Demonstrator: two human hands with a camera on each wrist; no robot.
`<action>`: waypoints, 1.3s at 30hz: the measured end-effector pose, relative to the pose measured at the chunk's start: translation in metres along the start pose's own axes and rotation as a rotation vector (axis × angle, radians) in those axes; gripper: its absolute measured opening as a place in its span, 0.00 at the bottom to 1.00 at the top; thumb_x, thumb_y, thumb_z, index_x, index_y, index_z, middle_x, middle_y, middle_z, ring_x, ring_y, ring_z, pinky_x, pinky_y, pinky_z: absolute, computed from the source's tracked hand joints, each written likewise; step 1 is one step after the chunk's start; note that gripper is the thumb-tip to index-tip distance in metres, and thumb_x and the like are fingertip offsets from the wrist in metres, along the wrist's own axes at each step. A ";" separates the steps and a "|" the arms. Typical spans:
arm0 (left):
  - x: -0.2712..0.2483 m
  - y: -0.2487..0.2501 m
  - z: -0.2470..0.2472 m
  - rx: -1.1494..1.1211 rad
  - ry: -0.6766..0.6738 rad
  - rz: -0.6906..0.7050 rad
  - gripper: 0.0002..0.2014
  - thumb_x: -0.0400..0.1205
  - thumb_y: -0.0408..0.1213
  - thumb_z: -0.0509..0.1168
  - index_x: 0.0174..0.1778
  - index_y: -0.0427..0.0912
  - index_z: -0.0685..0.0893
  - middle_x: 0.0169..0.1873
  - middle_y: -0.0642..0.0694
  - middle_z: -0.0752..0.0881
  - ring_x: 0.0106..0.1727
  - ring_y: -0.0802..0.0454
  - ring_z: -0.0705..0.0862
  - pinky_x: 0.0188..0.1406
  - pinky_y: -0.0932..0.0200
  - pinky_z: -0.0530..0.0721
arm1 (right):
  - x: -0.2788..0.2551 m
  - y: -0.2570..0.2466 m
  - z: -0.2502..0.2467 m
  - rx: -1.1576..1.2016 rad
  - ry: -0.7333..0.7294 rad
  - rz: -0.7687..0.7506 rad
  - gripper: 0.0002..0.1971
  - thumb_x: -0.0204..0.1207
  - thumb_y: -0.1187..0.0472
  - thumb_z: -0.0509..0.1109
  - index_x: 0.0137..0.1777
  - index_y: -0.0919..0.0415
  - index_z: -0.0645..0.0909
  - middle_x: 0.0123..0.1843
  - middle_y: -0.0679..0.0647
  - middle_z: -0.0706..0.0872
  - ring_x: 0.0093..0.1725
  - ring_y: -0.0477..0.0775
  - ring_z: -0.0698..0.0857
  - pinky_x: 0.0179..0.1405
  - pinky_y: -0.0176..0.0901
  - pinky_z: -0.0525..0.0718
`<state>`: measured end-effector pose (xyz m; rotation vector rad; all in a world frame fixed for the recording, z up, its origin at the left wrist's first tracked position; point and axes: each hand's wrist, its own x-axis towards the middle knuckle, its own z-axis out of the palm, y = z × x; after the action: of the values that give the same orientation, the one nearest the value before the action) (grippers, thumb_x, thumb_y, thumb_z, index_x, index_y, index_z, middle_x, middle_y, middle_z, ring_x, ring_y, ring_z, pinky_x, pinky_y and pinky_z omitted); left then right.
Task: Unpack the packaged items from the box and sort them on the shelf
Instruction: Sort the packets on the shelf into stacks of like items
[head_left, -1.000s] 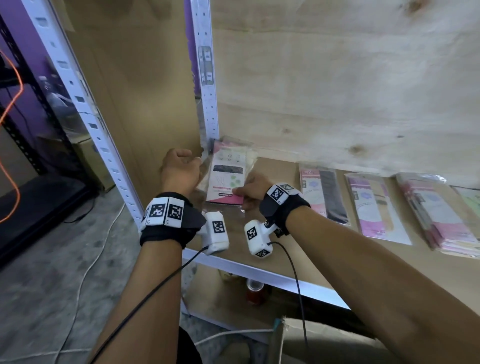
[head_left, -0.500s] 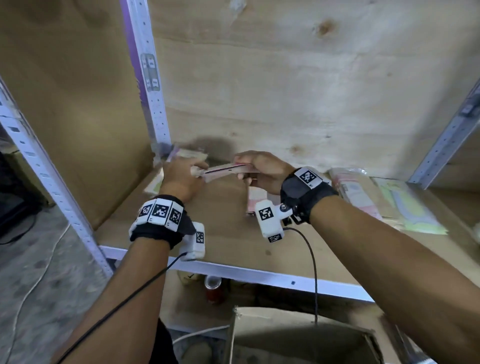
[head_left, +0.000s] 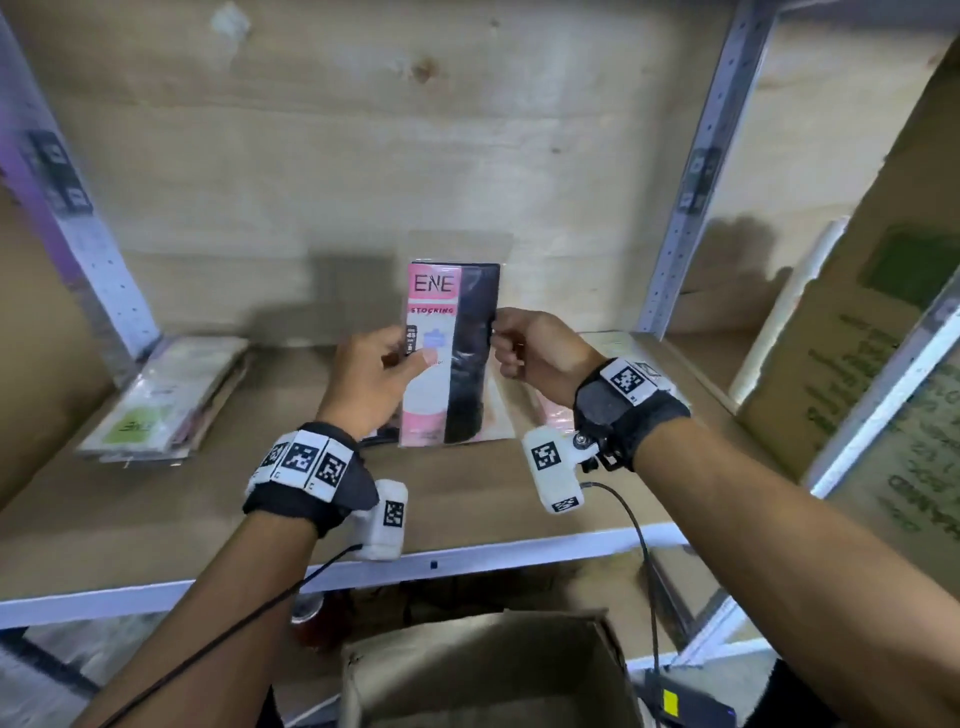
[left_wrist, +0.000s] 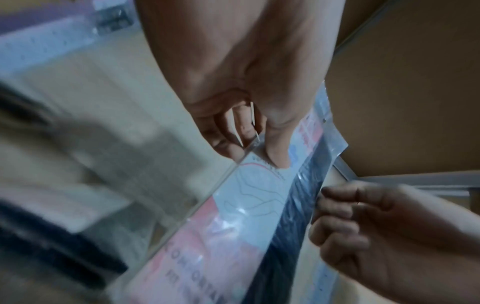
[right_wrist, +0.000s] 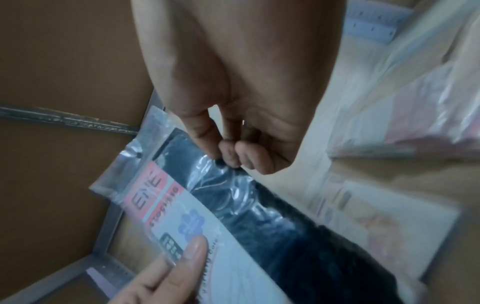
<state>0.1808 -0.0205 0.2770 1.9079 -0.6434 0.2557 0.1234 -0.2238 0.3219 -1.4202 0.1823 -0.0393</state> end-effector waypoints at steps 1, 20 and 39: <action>0.000 0.000 0.009 -0.061 -0.038 -0.025 0.07 0.80 0.41 0.74 0.53 0.50 0.91 0.47 0.52 0.94 0.48 0.50 0.91 0.50 0.51 0.88 | -0.003 0.005 -0.009 -0.041 0.028 -0.022 0.10 0.83 0.69 0.60 0.41 0.59 0.76 0.26 0.50 0.69 0.26 0.49 0.65 0.25 0.37 0.64; 0.042 -0.058 0.016 -0.338 0.074 -0.450 0.14 0.71 0.46 0.81 0.50 0.48 0.90 0.44 0.44 0.94 0.45 0.44 0.93 0.51 0.46 0.90 | -0.007 0.067 -0.046 -0.328 -0.334 0.085 0.19 0.80 0.68 0.73 0.70 0.60 0.80 0.69 0.65 0.86 0.66 0.64 0.86 0.71 0.60 0.82; 0.038 -0.098 -0.018 -0.003 -0.132 -0.430 0.31 0.79 0.70 0.61 0.42 0.41 0.89 0.32 0.40 0.92 0.31 0.46 0.92 0.39 0.52 0.83 | -0.001 0.068 -0.064 -0.528 -0.342 0.140 0.20 0.77 0.57 0.78 0.64 0.69 0.83 0.63 0.68 0.88 0.66 0.73 0.85 0.74 0.70 0.76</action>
<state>0.2680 0.0130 0.2249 2.0179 -0.3042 -0.1453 0.1068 -0.2763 0.2459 -1.9084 0.0041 0.3908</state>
